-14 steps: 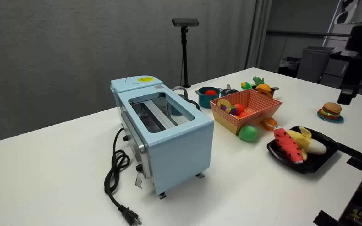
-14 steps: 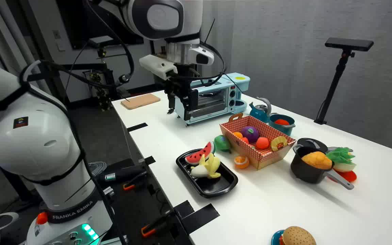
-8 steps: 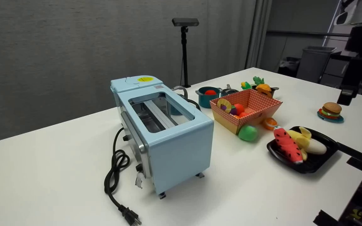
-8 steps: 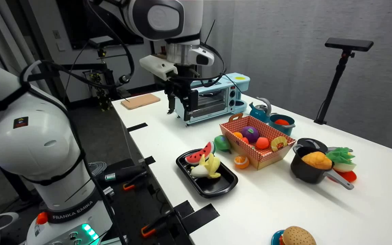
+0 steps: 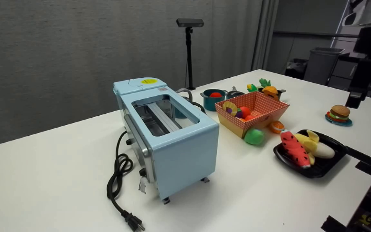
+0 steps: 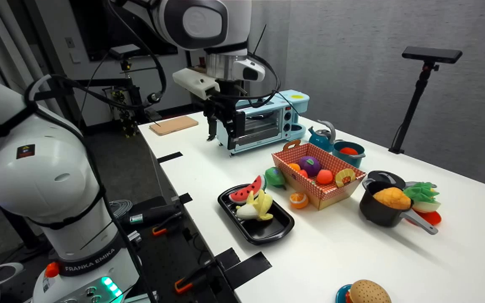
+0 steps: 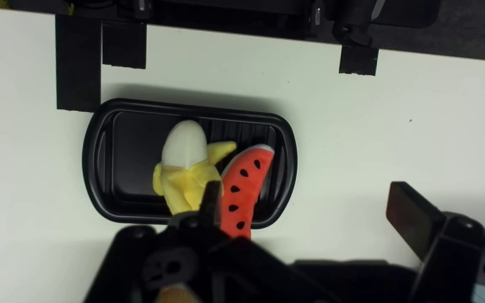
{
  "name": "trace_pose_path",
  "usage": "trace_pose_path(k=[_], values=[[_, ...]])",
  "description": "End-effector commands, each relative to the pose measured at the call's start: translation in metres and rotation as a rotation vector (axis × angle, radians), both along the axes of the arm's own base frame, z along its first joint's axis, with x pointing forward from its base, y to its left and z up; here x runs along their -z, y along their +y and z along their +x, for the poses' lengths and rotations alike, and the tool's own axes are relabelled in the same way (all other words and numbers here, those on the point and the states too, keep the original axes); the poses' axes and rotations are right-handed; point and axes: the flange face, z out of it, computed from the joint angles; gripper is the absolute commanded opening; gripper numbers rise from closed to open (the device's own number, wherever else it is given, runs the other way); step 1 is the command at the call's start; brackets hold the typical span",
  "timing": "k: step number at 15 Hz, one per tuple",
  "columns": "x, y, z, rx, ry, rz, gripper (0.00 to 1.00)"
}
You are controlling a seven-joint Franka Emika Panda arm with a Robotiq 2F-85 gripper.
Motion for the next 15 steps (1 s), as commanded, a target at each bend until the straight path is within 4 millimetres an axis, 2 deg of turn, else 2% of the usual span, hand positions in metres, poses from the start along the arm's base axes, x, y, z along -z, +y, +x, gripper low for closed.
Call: trace_pose_path(k=[1, 11, 15], values=[[-0.0004, -0.0001, 0.0001, 0.000, 0.001, 0.000, 1.00], [-0.0004, -0.0001, 0.0001, 0.000, 0.001, 0.000, 1.00], [0.0025, -0.0011, 0.0087, 0.011, -0.011, -0.002, 1.00]])
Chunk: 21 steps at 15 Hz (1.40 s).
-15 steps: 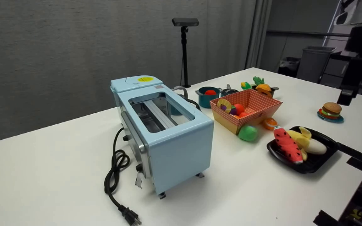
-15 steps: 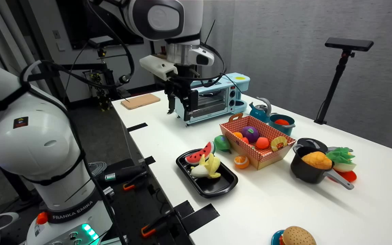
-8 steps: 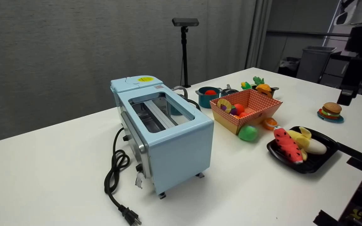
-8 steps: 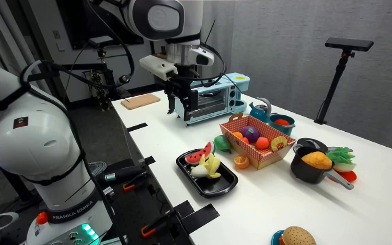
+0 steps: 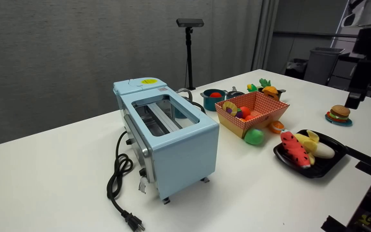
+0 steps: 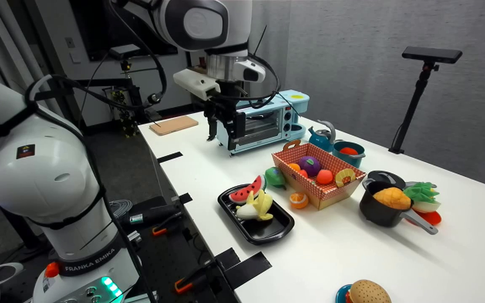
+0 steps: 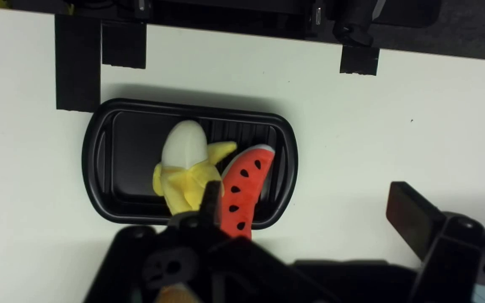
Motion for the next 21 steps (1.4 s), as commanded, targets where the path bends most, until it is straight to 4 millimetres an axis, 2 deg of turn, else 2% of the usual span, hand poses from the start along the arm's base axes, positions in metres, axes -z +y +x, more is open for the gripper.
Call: trace_pose_path(k=[1, 5, 10, 16, 21], values=[[0.001, -0.002, 0.011, 0.015, -0.021, -0.003, 1.00], [0.006, -0.017, 0.028, 0.065, -0.071, -0.005, 1.00], [0.010, -0.064, 0.057, 0.178, -0.104, 0.007, 1.00], [0.001, -0.123, 0.102, 0.301, -0.131, 0.018, 1.00], [-0.003, -0.146, 0.150, 0.339, -0.144, 0.013, 1.00]])
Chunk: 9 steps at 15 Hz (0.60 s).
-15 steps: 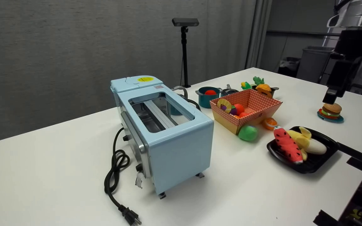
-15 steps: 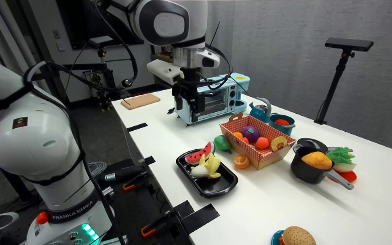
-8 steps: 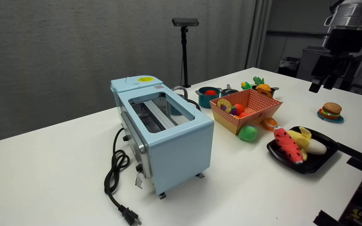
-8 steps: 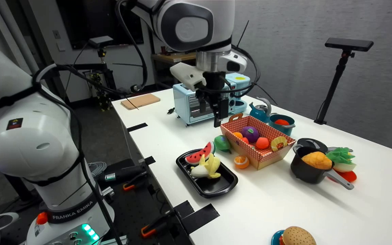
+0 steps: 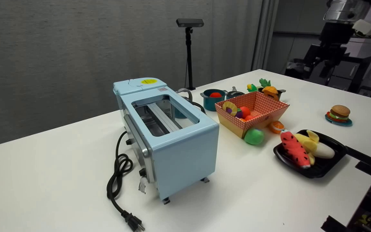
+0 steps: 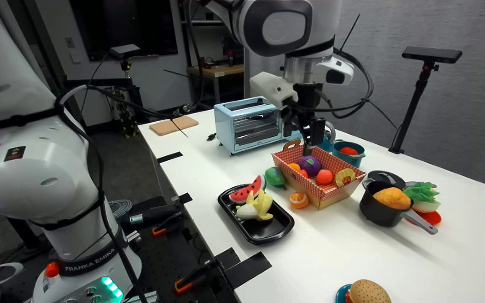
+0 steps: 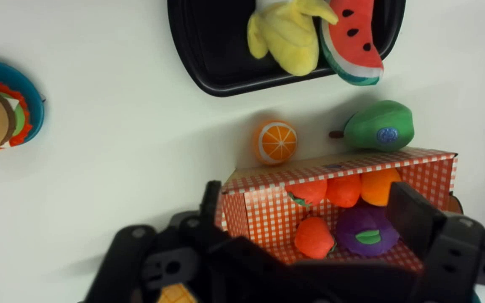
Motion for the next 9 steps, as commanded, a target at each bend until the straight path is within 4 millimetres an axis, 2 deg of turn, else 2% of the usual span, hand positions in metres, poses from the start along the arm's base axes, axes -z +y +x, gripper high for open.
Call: trace_pose_path(k=[1, 5, 9], values=[[-0.001, -0.016, 0.044, 0.030, -0.013, 0.008, 1.00], [0.003, -0.023, 0.084, 0.034, -0.016, 0.004, 1.00], [0.012, -0.035, 0.113, 0.054, -0.018, 0.009, 1.00]])
